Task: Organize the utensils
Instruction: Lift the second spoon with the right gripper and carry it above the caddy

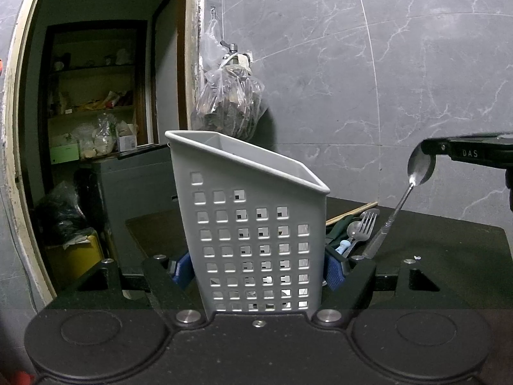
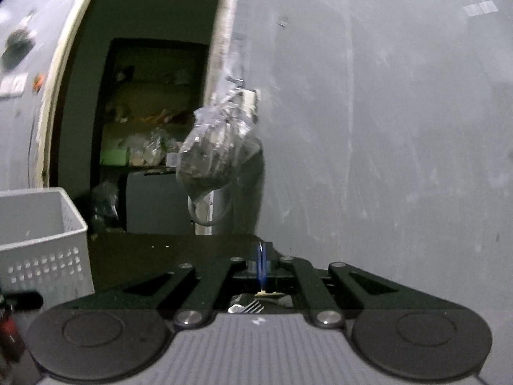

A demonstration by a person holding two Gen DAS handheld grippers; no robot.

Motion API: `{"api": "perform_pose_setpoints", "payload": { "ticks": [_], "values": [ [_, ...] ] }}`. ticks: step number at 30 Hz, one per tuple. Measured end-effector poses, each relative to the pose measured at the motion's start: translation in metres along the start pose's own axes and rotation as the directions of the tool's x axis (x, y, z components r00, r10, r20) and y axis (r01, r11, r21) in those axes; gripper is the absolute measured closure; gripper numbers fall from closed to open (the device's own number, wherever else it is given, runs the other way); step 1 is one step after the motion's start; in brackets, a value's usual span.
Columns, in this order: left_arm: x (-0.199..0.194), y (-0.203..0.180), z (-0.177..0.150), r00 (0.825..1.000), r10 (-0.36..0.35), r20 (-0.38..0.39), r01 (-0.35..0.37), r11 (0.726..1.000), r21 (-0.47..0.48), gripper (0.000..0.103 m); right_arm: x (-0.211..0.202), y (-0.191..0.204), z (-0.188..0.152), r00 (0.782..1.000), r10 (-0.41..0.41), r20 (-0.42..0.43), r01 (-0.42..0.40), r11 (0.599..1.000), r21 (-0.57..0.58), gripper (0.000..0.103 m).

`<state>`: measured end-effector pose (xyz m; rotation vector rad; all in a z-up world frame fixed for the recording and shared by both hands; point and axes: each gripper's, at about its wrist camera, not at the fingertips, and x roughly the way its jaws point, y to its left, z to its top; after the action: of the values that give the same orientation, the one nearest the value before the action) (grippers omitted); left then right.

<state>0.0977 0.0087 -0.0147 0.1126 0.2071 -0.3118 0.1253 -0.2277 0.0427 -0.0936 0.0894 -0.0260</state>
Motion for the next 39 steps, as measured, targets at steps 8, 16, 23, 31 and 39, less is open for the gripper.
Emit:
{"api": "perform_pose_setpoints", "payload": {
  "ticks": [8,16,23,31,39],
  "values": [
    [0.000,0.000,0.000,1.000,0.000,0.000,0.000,1.000,0.000,0.025,-0.013,0.040,0.005,0.999,0.029,0.028,-0.022,0.971,-0.238,0.102],
    [0.000,0.000,0.000,1.000,0.000,0.000,0.000,1.000,0.000,0.025,-0.014,0.068,0.006,0.995,0.086,0.050,-0.061,0.925,-0.376,0.102],
    [0.000,0.000,0.000,1.000,0.000,0.000,0.000,1.000,0.001,0.025,-0.015,0.093,0.006,0.987,0.150,0.055,-0.107,0.874,-0.473,0.102],
    [0.000,0.000,-0.001,1.000,0.000,0.000,0.000,1.000,0.000,0.025,-0.010,0.095,0.010,0.984,0.174,0.044,-0.135,0.878,-0.459,0.102],
    [0.001,0.001,0.000,1.000,0.006,0.001,-0.006,1.000,0.001,0.025,-0.003,0.082,0.013,0.982,0.190,-0.001,-0.175,0.905,-0.388,0.102]
  ]
}}
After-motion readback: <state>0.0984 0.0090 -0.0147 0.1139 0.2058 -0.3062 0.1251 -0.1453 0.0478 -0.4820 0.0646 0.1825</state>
